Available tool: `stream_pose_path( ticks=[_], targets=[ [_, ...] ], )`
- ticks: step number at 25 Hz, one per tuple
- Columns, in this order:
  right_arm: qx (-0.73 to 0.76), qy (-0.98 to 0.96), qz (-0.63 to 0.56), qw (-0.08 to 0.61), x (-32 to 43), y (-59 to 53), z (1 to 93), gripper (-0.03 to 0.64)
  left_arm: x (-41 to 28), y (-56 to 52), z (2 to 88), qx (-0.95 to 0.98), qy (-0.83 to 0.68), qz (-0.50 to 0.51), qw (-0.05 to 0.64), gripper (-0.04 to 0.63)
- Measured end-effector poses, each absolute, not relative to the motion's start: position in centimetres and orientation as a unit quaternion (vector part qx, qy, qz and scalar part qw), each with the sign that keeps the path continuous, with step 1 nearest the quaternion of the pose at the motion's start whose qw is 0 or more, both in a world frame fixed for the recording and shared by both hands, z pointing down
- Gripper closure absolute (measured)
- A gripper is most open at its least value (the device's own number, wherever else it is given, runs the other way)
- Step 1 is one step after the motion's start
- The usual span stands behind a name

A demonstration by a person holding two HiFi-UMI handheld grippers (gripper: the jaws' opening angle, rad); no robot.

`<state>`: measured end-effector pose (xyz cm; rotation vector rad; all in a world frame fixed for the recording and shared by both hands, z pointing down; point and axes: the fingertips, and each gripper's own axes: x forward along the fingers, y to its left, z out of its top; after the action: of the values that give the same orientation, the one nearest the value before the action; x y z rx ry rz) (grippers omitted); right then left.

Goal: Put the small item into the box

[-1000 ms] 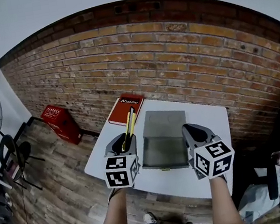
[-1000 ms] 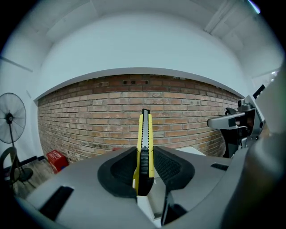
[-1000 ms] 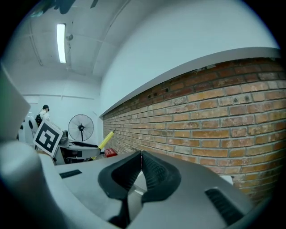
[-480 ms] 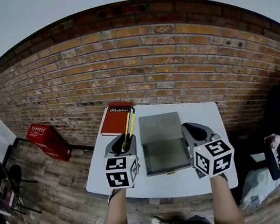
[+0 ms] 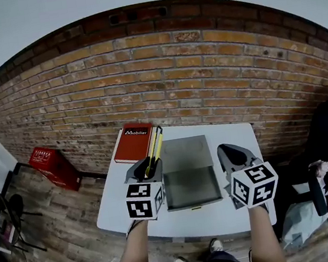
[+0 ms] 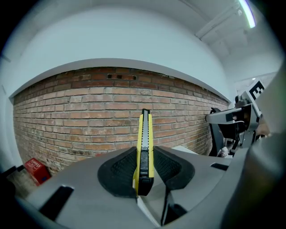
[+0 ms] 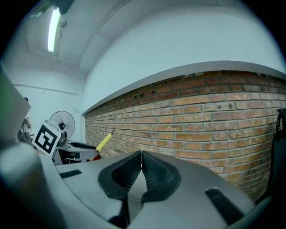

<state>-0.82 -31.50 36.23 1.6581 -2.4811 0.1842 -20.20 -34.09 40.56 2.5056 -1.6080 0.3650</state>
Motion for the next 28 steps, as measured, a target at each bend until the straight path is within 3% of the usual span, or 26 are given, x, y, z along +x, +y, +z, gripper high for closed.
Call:
stream_pose_path(
  ticks=[13, 28],
  targets=[
    [0.529, -0.845, 0.054, 0.057, 2.9, -35.1, 35.1, 0.597, -15.7, -36.5, 40.0, 0.823, -0.549, 0.134, 0.056, 0.463],
    [0.506, -0.857, 0.063, 0.077, 0.9, -36.0, 37.0, 0.597, -14.9, -36.1, 44.8, 0.847, -0.483, 0.212, 0.062, 0.463]
  ],
)
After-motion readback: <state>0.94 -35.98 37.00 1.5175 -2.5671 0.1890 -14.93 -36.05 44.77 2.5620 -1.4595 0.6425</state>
